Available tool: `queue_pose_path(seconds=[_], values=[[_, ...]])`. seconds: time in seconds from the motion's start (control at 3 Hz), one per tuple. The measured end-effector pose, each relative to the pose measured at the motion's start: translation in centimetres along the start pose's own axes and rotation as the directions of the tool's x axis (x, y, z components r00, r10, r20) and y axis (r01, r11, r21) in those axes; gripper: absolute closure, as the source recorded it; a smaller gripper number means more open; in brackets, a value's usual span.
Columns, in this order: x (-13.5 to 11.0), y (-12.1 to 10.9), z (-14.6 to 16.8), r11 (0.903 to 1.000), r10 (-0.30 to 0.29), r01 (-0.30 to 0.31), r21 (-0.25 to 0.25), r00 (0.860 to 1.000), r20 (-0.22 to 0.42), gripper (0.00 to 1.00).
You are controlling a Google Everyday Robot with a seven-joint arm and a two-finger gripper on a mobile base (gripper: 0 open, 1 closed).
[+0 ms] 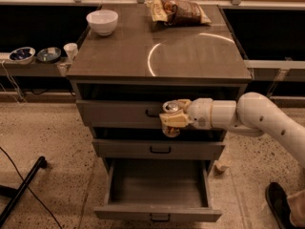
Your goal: Place orange can into bottom drawer
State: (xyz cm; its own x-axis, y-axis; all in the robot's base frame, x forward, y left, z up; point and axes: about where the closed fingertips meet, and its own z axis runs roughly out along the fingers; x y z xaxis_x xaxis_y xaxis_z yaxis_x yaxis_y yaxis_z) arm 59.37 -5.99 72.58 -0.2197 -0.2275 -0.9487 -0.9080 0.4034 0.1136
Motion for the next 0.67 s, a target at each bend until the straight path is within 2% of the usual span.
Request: queue_pose_path(seconds=[0.33,0.67], values=[[0.8,0.3,0.5,1.0,-0.003,0.003,-0.003,1.0,0.005,1.0],[4.6,0.0,1.4,0.9997,0.008,-0.008,0.024,1.0,0.025,1.0]])
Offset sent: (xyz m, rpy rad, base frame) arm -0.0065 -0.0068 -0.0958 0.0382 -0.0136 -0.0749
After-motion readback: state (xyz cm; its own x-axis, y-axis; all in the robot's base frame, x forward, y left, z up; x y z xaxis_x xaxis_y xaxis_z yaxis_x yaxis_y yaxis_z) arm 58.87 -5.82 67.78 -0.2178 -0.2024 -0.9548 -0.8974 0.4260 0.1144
